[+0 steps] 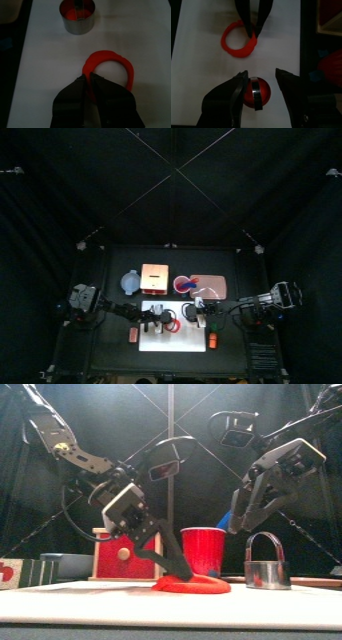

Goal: Get the cutter from the drawer then cut the dough then place the extra dough in the bowl
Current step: Place the extra dough in the bowl

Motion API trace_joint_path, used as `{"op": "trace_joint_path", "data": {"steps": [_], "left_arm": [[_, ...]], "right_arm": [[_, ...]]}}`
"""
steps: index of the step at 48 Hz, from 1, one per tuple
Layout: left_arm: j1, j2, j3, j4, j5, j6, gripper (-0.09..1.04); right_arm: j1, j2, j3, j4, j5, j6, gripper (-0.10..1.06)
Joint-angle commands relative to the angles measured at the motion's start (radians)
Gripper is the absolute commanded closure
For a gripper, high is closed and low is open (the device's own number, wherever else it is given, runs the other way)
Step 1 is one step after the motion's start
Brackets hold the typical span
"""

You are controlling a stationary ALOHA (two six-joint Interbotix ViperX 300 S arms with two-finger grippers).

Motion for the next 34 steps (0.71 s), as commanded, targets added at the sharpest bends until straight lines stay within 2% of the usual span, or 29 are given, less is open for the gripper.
{"op": "trace_joint_path", "data": {"steps": [1, 10, 16, 21, 27, 34], "left_arm": [[0.055, -0.164, 0.046, 0.002, -0.02, 0.017, 0.4], [0.218, -0.474, 0.15, -0.005, -0.015, 0.094, 0.39], [0.347, -0.663, 0.276, -0.02, -0.017, 0.114, 0.39], [0.396, -0.79, 0.39, -0.071, -0.035, 0.11, 0.4], [0.425, -0.85, 0.508, -0.17, -0.055, 0.112, 0.4], [0.457, -0.848, 0.588, -0.244, -0.051, 0.112, 0.39]], "right_arm": [[-0.017, -0.026, -0.037, -0.002, -0.009, -0.002, 0.13], [-0.031, -0.011, -0.035, -0.002, -0.087, -0.005, 0.13], [-0.041, -0.009, -0.041, -0.006, -0.155, -0.009, 0.13], [-0.052, -0.011, -0.044, -0.025, -0.242, -0.006, 0.13], [-0.071, -0.003, -0.044, -0.031, -0.344, -0.006, 0.13], [-0.08, 0.006, -0.046, -0.032, -0.374, -0.008, 0.13]]}}
